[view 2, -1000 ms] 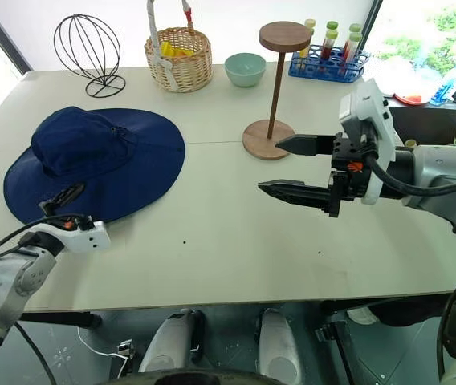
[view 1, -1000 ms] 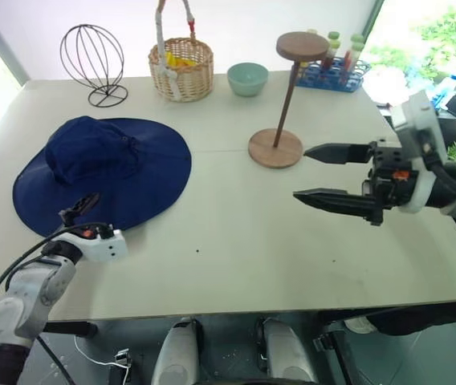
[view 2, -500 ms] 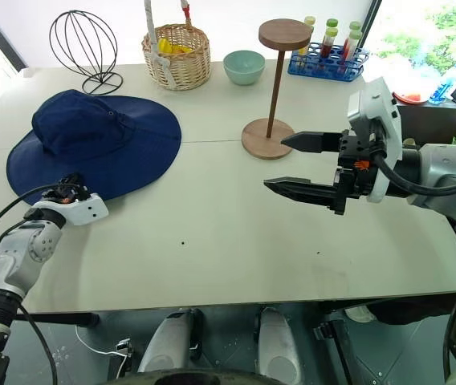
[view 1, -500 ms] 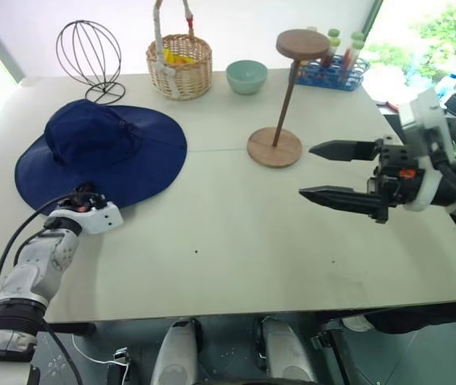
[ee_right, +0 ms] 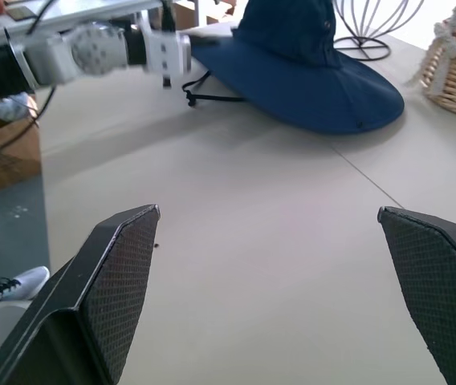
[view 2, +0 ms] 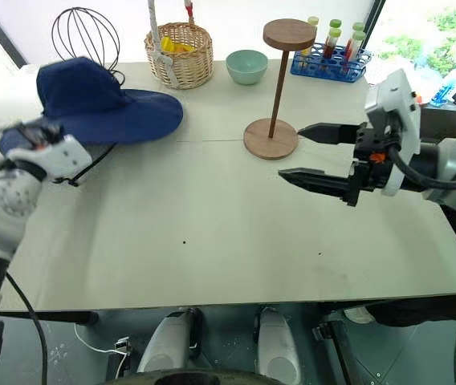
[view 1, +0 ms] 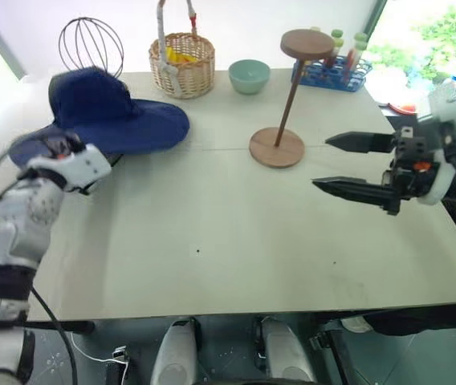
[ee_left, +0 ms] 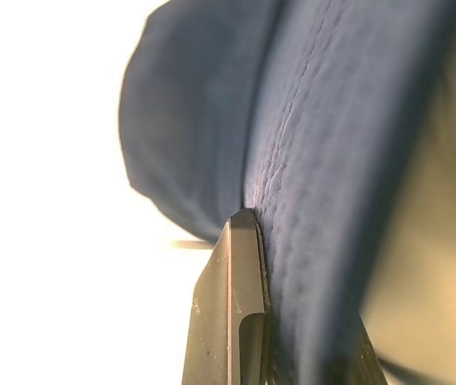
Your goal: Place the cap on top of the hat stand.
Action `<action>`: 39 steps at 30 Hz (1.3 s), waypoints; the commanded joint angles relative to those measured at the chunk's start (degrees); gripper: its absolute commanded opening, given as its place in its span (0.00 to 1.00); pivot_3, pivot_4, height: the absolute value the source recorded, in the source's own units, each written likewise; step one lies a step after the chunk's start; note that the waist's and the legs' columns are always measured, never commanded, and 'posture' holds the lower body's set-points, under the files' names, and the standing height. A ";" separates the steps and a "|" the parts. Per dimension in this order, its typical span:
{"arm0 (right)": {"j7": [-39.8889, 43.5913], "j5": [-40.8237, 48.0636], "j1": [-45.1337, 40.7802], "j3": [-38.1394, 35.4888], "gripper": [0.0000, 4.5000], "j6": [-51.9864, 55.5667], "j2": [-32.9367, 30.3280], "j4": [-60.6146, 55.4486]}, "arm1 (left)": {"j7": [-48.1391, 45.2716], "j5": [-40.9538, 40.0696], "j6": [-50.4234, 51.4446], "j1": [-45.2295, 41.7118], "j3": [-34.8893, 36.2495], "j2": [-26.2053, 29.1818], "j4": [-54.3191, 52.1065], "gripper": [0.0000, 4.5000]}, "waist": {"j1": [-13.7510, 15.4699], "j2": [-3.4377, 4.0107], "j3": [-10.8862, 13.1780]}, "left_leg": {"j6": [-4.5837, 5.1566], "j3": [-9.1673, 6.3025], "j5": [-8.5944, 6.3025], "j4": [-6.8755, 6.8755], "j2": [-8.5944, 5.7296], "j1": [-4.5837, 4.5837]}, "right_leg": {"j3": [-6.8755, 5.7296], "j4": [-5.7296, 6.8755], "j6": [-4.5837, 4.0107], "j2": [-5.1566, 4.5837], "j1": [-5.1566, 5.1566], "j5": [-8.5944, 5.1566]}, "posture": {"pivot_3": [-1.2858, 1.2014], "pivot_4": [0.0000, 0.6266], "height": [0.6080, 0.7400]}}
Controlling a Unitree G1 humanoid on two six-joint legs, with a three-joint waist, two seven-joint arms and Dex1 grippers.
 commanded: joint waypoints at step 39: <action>-11.23 8.03 7.21 -15.95 1.00 -1.44 -1.37 -7.87 | 11.49 -1.11 -4.95 -71.72 -14.37 -24.21 61.99 0.01 | -0.17 -0.55 0.33 | 0.03 0.02 0.00 0.02 -0.04 -0.15 | 0.05 -0.25 0.54 0.07 -0.01 0.29 | 0.52 0.24 1.00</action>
